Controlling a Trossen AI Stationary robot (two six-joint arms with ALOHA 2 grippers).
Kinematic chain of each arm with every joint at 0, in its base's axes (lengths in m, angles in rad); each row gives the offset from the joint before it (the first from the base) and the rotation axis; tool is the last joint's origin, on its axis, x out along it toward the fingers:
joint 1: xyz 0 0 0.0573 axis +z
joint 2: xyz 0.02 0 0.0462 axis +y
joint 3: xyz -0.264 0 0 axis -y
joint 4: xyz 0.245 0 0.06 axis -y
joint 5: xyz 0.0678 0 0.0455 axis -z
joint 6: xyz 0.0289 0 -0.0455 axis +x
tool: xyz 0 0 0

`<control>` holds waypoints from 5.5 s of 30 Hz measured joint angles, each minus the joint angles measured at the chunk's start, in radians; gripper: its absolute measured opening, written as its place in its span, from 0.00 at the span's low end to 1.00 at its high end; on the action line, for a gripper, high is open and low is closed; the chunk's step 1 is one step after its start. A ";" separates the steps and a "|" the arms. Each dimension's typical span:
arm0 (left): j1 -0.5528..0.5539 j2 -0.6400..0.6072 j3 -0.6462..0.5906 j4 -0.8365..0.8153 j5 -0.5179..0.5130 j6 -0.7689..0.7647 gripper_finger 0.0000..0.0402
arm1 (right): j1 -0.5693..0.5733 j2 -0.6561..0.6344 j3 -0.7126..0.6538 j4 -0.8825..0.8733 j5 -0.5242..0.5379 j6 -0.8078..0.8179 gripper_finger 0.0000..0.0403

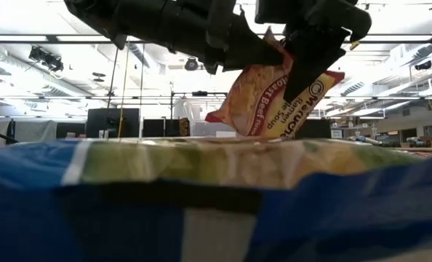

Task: Sort Maruchan noodles
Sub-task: Put the red noodle pack into the top transparent bin

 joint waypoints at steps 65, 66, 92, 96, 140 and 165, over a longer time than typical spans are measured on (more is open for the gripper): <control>-0.242 -0.826 -0.419 -0.682 -0.298 -0.378 0.34 | -0.678 0.473 1.033 -0.595 -0.268 -0.579 0.32; -0.223 -0.826 -0.421 -0.653 -0.259 -0.365 0.34 | -0.686 0.478 1.032 -0.589 -0.281 -0.590 0.32; 0.180 -0.823 -0.422 -0.608 -0.058 -0.370 0.34 | -0.814 0.562 0.982 -0.484 -0.372 -0.679 0.32; 0.179 -0.823 -0.422 -0.611 -0.058 -0.366 0.34 | -0.798 0.575 0.964 -0.491 -0.375 -0.675 0.32; 0.177 -0.823 -0.421 -0.639 -0.036 -0.337 0.34 | -0.699 0.607 0.956 -0.629 -0.571 -0.682 0.53; 0.177 -0.823 -0.421 -0.639 -0.036 -0.336 0.34 | -0.695 0.605 0.956 -0.573 -0.585 -0.621 0.27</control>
